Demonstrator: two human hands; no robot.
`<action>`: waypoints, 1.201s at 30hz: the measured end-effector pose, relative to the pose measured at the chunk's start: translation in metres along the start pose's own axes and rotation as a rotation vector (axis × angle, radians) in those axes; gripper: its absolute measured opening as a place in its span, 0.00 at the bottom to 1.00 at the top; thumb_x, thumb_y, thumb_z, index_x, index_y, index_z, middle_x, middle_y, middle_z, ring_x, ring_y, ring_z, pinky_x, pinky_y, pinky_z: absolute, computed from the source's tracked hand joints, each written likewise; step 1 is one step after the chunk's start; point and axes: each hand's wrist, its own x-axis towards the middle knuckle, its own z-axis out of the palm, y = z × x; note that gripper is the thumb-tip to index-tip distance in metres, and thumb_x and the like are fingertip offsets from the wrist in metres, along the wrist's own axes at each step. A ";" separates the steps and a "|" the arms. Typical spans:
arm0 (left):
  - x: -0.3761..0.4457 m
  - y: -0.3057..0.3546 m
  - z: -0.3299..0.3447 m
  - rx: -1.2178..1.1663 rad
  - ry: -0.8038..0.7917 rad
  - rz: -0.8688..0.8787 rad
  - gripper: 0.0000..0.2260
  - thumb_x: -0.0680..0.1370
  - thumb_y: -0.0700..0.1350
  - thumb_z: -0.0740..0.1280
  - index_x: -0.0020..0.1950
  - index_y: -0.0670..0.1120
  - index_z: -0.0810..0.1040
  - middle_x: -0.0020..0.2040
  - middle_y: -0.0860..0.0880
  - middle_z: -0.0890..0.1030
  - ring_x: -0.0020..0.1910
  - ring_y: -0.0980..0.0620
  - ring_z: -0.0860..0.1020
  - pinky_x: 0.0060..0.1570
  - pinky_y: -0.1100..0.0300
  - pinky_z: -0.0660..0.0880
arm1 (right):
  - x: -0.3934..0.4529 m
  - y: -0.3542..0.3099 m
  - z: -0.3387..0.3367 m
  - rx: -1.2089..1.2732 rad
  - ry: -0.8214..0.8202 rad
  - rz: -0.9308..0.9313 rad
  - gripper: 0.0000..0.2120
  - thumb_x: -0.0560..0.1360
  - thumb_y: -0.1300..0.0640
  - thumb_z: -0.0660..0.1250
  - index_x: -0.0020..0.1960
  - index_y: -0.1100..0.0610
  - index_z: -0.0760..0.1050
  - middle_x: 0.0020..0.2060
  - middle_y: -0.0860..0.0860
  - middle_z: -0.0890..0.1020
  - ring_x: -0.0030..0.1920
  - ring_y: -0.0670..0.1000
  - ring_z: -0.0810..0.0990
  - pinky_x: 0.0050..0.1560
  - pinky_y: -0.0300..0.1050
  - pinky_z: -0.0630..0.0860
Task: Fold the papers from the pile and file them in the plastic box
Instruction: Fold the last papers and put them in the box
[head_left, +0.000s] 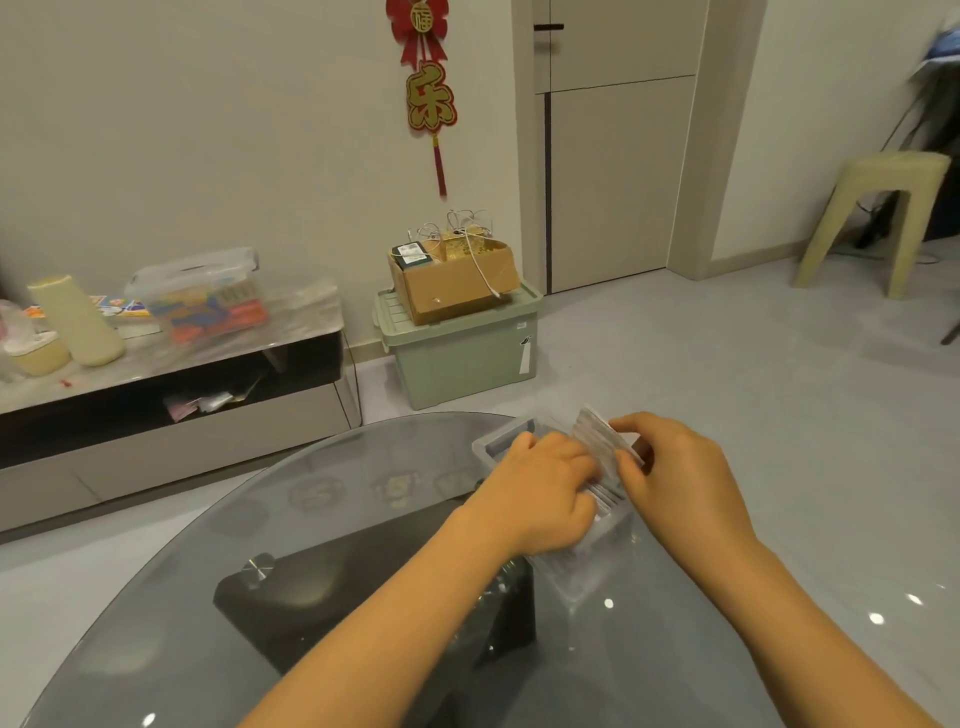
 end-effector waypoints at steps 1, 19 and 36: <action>0.000 -0.001 0.001 -0.010 0.004 -0.003 0.25 0.69 0.51 0.45 0.53 0.46 0.77 0.52 0.52 0.77 0.53 0.52 0.69 0.53 0.57 0.59 | 0.000 0.000 0.002 -0.012 0.003 0.008 0.09 0.74 0.62 0.65 0.53 0.55 0.78 0.38 0.48 0.76 0.38 0.50 0.74 0.39 0.44 0.71; -0.014 -0.007 0.007 -0.017 -0.014 -0.039 0.38 0.67 0.56 0.38 0.71 0.51 0.69 0.63 0.51 0.72 0.61 0.52 0.67 0.60 0.55 0.64 | 0.008 -0.004 0.013 -0.284 -0.249 0.110 0.09 0.76 0.58 0.62 0.50 0.55 0.81 0.46 0.52 0.68 0.44 0.56 0.75 0.42 0.44 0.71; -0.052 -0.018 -0.005 0.069 0.182 -0.009 0.08 0.68 0.35 0.67 0.42 0.45 0.81 0.38 0.49 0.80 0.40 0.47 0.77 0.47 0.49 0.77 | -0.004 0.001 0.002 -0.048 -0.228 0.136 0.14 0.76 0.58 0.61 0.60 0.50 0.76 0.51 0.50 0.82 0.49 0.53 0.79 0.47 0.44 0.75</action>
